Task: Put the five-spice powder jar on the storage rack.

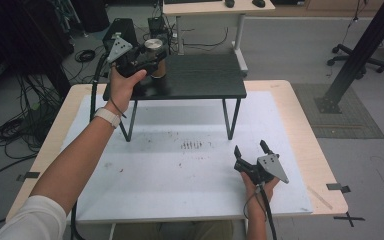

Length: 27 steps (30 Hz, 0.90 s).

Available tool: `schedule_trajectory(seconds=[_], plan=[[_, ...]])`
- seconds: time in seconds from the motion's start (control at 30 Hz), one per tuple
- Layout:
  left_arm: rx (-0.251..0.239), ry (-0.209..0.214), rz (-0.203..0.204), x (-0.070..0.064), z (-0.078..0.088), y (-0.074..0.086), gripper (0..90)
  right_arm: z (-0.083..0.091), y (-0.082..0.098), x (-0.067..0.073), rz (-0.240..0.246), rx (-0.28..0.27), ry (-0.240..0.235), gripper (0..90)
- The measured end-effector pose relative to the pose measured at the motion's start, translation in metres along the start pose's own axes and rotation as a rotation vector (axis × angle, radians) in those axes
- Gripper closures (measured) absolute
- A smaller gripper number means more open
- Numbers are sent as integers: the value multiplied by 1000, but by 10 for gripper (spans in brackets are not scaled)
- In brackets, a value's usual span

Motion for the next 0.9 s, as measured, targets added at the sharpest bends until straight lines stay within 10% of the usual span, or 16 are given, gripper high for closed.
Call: schedule_trajectory(seconds=[0.2,0.9], plan=[[-75,-12,15,-1,4,-15,191,0,0,0,1,1,1,94],[-114,-3,22,-5,63,-39,6,0,0,0,2,3,3,94]])
Point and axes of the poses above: each handheld gripper's, and its own axes: z roughly backward along the jaws, y roughly out of its underside, x roughly to its left, the point moved 7 cm from there along -z, roughly forward along the jaws, and after that the axes turned 4 degrees about -y, right-handed, at the moved point
